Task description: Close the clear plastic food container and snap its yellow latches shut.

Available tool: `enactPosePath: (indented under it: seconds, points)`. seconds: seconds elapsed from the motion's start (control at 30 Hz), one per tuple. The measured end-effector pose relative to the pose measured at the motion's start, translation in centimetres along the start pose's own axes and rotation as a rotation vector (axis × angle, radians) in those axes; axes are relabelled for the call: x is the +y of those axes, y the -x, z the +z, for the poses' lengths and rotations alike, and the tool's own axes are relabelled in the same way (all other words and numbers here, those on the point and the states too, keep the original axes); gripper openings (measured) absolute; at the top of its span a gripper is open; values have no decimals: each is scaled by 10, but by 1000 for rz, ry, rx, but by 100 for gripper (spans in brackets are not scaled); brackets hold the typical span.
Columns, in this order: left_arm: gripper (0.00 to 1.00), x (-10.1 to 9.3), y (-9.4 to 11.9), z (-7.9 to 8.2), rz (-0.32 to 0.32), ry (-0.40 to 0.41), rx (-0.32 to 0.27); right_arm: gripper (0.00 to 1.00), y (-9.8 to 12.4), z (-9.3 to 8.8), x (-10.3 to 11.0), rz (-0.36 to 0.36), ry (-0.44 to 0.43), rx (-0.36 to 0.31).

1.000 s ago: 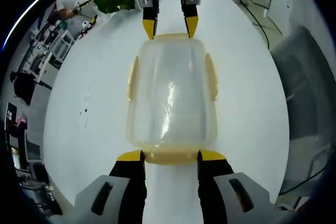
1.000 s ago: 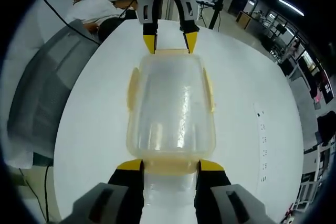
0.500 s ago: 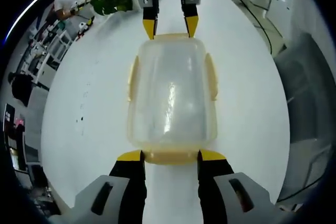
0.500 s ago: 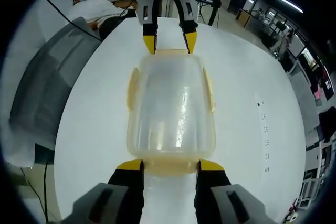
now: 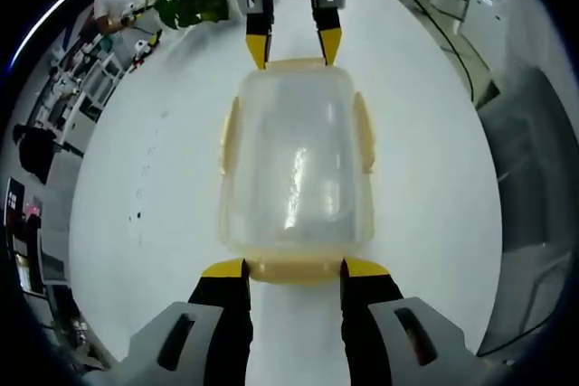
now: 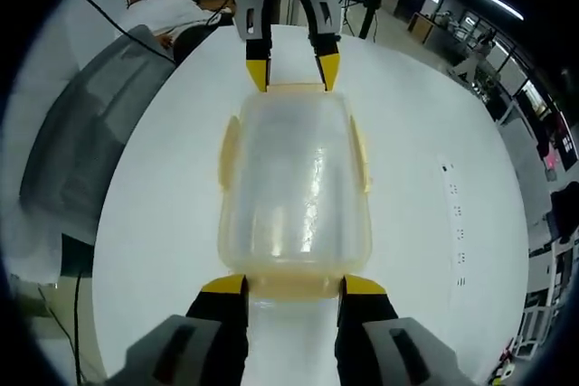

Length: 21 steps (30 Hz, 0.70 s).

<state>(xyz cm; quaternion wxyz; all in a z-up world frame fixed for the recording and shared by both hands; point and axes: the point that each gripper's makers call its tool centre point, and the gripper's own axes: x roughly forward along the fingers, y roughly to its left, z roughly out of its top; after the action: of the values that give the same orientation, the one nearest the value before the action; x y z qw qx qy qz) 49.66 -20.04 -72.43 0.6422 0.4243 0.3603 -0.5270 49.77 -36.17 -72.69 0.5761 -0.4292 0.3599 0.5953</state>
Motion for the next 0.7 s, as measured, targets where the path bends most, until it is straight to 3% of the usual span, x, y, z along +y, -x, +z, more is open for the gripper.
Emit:
enactPosePath:
  seconds: [0.7]
  points:
    - [35,2,-15,14,-36,-3,-8,35,0,-19,0,12,-28,3]
